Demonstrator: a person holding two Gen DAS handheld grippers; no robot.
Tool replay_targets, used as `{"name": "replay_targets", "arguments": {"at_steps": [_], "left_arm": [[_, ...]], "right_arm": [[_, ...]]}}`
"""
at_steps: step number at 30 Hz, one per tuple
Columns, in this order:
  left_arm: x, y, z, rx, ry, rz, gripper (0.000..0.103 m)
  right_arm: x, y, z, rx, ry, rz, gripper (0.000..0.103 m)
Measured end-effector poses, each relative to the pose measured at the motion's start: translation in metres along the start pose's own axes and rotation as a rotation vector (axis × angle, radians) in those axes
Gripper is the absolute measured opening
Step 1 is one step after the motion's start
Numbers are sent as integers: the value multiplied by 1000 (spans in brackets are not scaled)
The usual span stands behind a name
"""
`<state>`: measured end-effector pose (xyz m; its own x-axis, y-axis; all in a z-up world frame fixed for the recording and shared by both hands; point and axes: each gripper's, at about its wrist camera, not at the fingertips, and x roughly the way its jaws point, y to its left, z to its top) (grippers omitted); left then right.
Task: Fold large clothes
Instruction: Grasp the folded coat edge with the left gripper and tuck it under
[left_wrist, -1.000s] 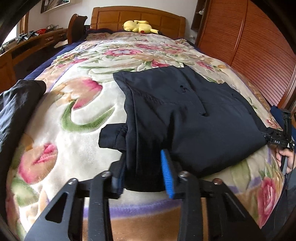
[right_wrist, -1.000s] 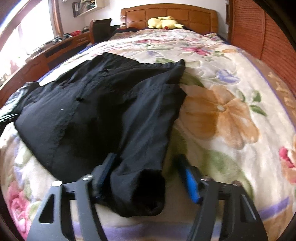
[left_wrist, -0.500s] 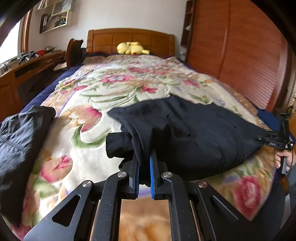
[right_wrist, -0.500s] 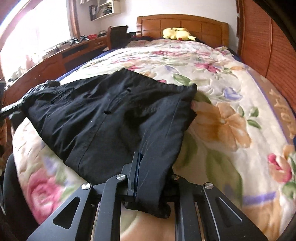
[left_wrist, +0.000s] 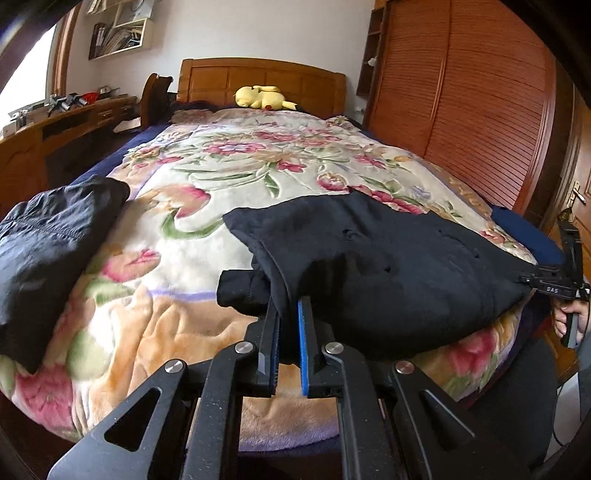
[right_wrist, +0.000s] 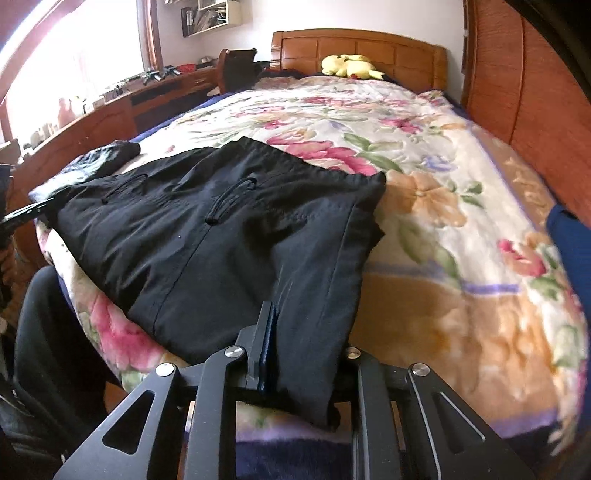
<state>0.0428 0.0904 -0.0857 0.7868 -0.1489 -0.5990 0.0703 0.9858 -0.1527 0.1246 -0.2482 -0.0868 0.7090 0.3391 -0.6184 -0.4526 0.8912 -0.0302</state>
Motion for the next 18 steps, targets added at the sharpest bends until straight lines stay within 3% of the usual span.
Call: {"name": "replay_targets", "arguments": {"at_steps": [8, 11, 18], "left_arm": [[2, -1, -11, -2, 18, 20, 9], [1, 1, -13, -12, 16, 14, 9], [3, 1, -16, -17, 21, 21, 9]], "right_arm": [[-35, 17, 0, -45, -32, -117, 27], [-45, 18, 0, -28, -61, -151, 38], [-34, 42, 7, -33, -71, -55, 45]]}}
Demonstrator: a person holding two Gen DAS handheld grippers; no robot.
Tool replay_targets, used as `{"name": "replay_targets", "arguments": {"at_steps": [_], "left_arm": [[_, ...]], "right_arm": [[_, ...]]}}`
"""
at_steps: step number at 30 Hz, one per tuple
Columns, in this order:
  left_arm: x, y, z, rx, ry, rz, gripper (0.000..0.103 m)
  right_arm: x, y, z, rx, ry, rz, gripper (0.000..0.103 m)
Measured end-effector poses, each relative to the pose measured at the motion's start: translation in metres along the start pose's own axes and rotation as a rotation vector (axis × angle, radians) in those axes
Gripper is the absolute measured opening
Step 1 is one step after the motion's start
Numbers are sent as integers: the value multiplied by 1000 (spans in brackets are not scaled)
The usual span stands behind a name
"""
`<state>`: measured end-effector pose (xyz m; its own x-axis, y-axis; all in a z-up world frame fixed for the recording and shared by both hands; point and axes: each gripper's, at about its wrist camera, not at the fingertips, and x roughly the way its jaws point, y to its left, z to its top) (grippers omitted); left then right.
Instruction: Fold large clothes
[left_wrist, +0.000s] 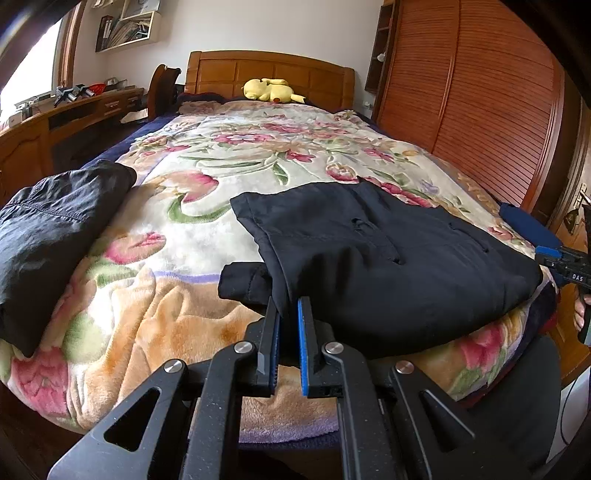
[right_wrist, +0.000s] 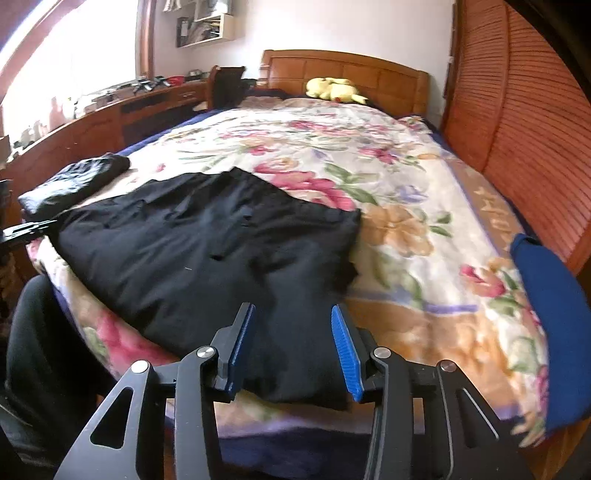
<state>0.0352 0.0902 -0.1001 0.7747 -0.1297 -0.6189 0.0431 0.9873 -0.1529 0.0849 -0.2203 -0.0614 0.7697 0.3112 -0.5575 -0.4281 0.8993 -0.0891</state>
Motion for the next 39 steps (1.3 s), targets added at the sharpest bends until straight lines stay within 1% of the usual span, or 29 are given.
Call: {"name": "replay_targets", "arguments": {"at_steps": [3, 7, 10, 11, 14, 16, 18, 21, 23, 25, 26, 30, 35, 39], "left_arm": [[2, -1, -1, -1, 7, 7, 9], [5, -2, -4, -1, 16, 13, 9], [6, -3, -7, -3, 21, 18, 9], [6, -3, -8, -5, 18, 17, 9], [6, -2, -10, -14, 20, 10, 9], [7, -1, -11, -13, 22, 6, 9], [13, -2, -14, -9, 40, 12, 9], [19, 0, -16, -26, 53, 17, 11], [20, 0, -18, -37, 53, 20, 12], [20, 2, -19, -53, 53, 28, 18], [19, 4, -21, -64, 55, 27, 19], [17, 8, -28, -107, 66, 18, 20], [15, 4, -34, -113, 80, 36, 20], [17, 5, -36, -146, 79, 33, 21]], "right_arm": [[19, 18, 4, -20, 10, 68, 46], [51, 54, 17, -83, 19, 145, 46], [75, 75, 27, -114, 30, 170, 46], [82, 79, 28, -117, 35, 169, 46], [98, 84, 24, -130, 48, 123, 46], [105, 84, 19, -116, 55, 124, 47], [114, 84, 16, -78, 80, 140, 47], [123, 85, 16, -81, 75, 144, 47], [124, 81, 17, -59, 71, 161, 47], [122, 81, 15, -62, 64, 161, 47], [122, 82, 15, -66, 61, 158, 47], [123, 82, 15, -62, 53, 156, 47], [120, 82, 11, -64, 52, 157, 47], [120, 82, 12, -64, 54, 160, 47]]}}
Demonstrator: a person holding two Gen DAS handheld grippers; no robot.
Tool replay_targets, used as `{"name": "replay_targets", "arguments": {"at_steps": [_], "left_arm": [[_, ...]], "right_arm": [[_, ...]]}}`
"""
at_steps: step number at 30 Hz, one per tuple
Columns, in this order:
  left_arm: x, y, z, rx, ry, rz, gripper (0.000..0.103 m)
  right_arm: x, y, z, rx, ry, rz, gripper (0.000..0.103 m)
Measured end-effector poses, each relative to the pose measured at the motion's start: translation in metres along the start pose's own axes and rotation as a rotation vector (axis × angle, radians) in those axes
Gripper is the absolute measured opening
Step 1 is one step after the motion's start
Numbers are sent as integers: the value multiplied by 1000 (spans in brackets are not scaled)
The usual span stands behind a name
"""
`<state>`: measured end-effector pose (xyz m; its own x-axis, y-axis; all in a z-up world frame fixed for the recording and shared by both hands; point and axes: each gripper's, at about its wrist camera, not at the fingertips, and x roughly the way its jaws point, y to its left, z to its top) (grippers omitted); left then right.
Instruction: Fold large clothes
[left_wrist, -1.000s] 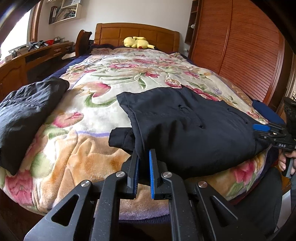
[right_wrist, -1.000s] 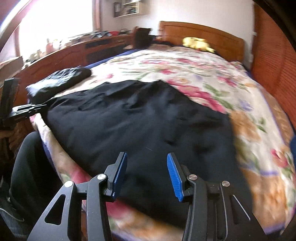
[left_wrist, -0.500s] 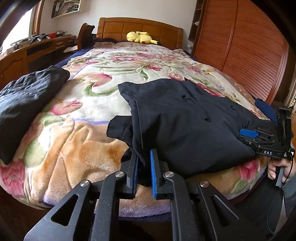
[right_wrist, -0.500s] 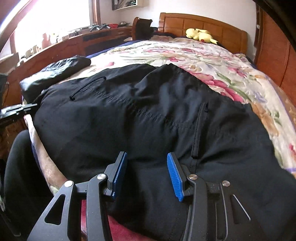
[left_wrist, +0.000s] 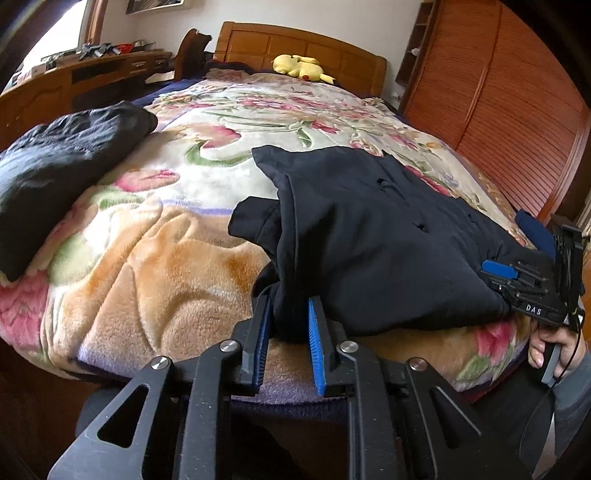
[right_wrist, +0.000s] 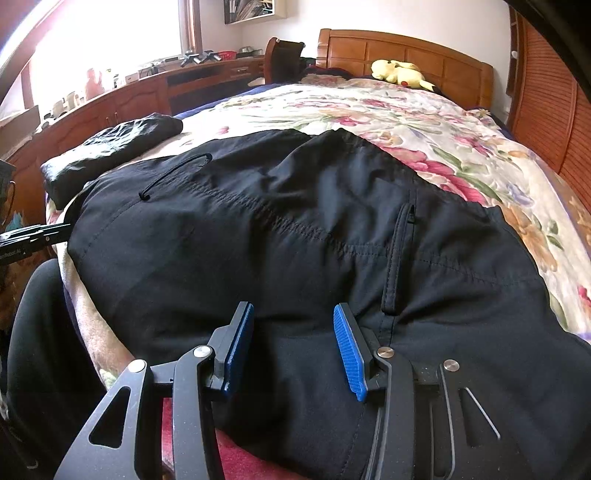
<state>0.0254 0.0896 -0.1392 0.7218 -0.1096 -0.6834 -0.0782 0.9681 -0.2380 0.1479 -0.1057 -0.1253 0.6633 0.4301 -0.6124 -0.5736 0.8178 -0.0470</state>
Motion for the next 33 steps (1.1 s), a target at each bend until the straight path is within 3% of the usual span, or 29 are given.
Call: {"name": "replay_targets", "arguments": {"at_steps": [3, 4, 5, 15, 22, 28, 33], "left_arm": [[0, -3, 2, 9, 6, 8, 20], [-2, -4, 4, 23, 4, 4, 12], [-5, -7, 9, 37, -7, -8, 10], [-45, -54, 75, 122, -183, -123, 5], [-52, -133, 113, 307, -206, -208, 4], [-44, -210, 128, 450, -202, -278, 4], [-29, -273, 120, 516, -158, -397, 4]], "right_arm": [[0, 0, -1, 0, -5, 0, 47], [0, 0, -1, -1, -8, -1, 47], [1, 0, -2, -1, -10, -1, 47], [2, -1, -4, 15, -21, 8, 47], [-19, -24, -7, 83, -44, 54, 47], [-66, -70, -22, 150, -92, -31, 47], [-104, -114, -44, 206, -101, -118, 47]]}}
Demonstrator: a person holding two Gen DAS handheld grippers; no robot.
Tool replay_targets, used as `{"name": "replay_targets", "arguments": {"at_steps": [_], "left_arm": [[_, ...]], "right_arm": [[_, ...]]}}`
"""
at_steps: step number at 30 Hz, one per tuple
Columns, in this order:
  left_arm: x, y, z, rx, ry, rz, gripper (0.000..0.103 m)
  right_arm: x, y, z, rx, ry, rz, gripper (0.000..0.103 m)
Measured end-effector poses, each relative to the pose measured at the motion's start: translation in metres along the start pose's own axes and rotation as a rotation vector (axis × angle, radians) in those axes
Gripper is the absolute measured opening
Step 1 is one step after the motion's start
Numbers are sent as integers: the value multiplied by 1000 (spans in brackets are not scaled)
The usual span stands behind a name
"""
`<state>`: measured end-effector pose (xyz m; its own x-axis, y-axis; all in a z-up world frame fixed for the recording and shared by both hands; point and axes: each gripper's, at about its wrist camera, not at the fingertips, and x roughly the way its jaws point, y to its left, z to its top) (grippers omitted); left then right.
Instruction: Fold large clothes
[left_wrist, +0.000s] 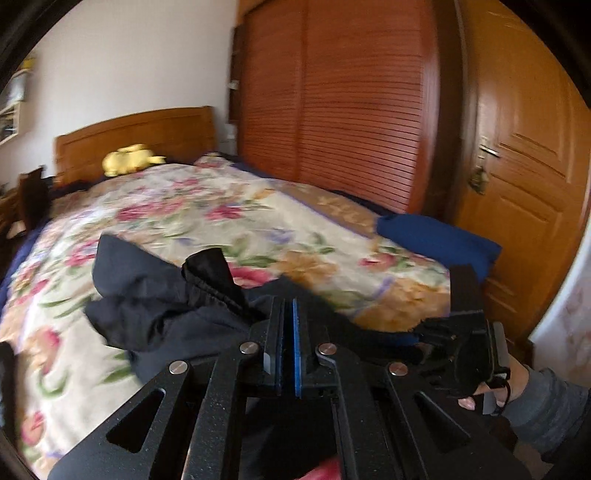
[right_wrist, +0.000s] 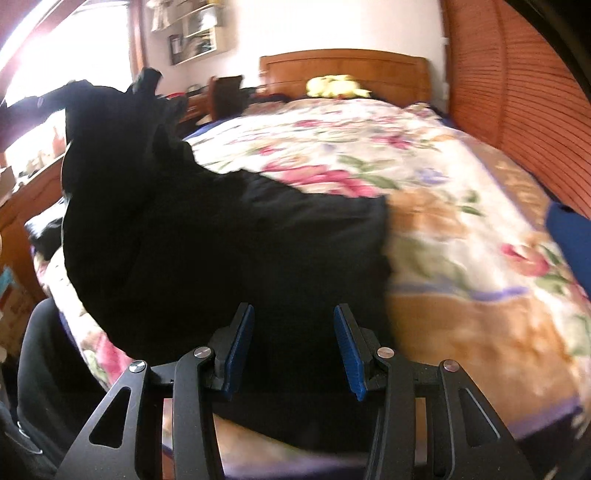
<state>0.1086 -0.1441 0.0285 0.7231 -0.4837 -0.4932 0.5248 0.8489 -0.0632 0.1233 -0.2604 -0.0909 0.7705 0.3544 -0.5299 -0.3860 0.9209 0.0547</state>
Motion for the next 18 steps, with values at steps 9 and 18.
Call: {"name": "replay_targets", "arguments": {"at_steps": [9, 18], "left_arm": [[71, -65, 3, 21, 111, -171, 4], [93, -81, -17, 0, 204, -160, 4]], "right_arm": [[-49, -66, -18, 114, -57, -89, 47], [-69, -72, -29, 130, -66, -96, 47]]}}
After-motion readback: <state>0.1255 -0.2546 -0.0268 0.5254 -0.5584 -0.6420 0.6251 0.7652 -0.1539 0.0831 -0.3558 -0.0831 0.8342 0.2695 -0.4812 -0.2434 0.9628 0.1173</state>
